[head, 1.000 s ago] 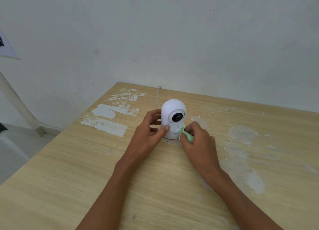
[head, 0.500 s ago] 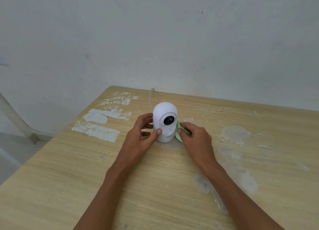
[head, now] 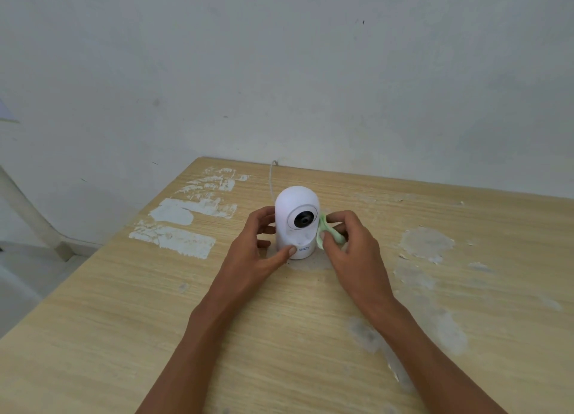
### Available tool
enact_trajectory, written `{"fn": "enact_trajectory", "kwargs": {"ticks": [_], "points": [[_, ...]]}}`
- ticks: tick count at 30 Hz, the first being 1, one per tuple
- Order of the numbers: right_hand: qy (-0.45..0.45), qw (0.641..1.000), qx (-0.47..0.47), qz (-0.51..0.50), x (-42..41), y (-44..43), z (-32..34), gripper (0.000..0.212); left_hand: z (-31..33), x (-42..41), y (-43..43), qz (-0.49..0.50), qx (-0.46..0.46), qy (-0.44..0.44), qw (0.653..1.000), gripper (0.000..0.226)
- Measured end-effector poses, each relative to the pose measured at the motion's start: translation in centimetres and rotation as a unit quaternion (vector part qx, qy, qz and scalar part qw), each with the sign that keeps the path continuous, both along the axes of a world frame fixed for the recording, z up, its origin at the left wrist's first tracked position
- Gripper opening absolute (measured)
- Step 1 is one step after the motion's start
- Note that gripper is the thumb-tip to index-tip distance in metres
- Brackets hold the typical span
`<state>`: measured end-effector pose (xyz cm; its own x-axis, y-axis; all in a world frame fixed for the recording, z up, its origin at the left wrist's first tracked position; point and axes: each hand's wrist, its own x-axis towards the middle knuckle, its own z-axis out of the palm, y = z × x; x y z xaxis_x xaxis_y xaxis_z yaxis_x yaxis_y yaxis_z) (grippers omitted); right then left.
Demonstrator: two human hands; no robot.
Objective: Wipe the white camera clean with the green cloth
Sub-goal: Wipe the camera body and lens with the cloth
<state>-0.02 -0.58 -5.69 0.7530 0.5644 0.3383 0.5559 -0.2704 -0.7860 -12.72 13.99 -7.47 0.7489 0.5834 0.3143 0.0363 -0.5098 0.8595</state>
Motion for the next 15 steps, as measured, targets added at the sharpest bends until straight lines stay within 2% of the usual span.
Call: {"fn": "enact_trajectory", "kwargs": {"ticks": [3, 6, 15], "points": [[-0.068, 0.997, 0.029, 0.002, -0.8, 0.1, -0.1, 0.009, 0.0, 0.1, 0.1, 0.002, 0.008, 0.001, 1.000, 0.067], [-0.096, 0.995, 0.034, -0.012, -1.5, 0.0, -0.6, 0.009, -0.2, 0.2, 0.1, 0.003, 0.014, -0.002, 1.000, 0.070], [-0.228, 0.973, -0.032, 0.026, -3.5, 0.9, -1.0, 0.009, -0.2, 0.2, 0.2, -0.001, 0.003, -0.013, 1.000, 0.067]]}}
